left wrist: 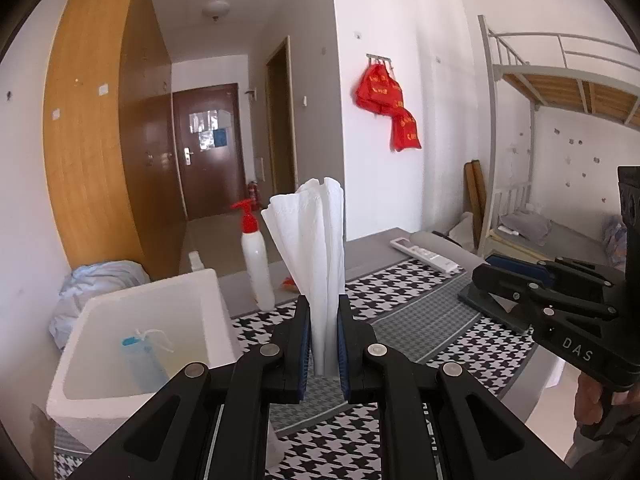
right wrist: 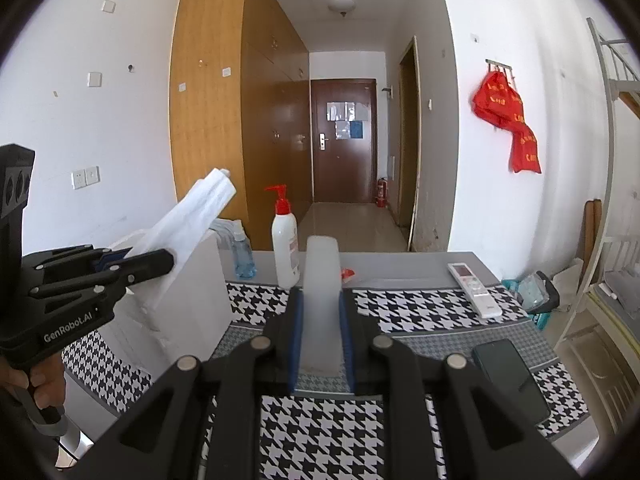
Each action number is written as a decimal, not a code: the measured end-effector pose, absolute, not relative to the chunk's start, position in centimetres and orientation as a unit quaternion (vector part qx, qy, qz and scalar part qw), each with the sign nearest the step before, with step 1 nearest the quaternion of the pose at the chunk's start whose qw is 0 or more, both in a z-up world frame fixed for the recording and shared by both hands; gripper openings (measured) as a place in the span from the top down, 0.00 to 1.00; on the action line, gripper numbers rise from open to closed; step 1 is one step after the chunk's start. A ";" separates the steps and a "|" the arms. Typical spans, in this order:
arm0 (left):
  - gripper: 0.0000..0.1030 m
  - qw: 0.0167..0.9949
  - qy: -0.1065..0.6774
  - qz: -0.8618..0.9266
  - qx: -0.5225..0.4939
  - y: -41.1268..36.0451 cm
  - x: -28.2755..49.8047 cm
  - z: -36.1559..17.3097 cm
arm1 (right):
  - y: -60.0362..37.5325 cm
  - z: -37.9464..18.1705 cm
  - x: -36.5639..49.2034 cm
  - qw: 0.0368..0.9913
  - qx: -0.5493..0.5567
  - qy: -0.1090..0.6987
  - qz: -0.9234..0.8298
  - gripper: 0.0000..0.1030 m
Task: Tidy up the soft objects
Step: 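Bring both held tissues over the opening of the foam box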
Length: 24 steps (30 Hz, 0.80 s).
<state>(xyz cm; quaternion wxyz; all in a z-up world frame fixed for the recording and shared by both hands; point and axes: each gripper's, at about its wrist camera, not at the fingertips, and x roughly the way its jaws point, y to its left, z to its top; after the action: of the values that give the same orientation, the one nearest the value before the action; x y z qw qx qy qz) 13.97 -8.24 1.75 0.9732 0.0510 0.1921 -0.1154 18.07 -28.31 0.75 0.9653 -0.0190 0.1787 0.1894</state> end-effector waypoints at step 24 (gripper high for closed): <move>0.88 0.983 0.170 -0.065 0.035 -4.0 12.5 3.2 | -24.6 2.0 18.2 0.958 -0.032 0.164 0.232 0.79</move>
<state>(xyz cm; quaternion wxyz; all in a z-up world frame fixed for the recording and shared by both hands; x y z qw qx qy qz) 12.54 -4.02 3.21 0.9826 0.0347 0.1702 -0.0649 18.20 -24.62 1.96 0.9583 -0.0320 0.1638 0.2320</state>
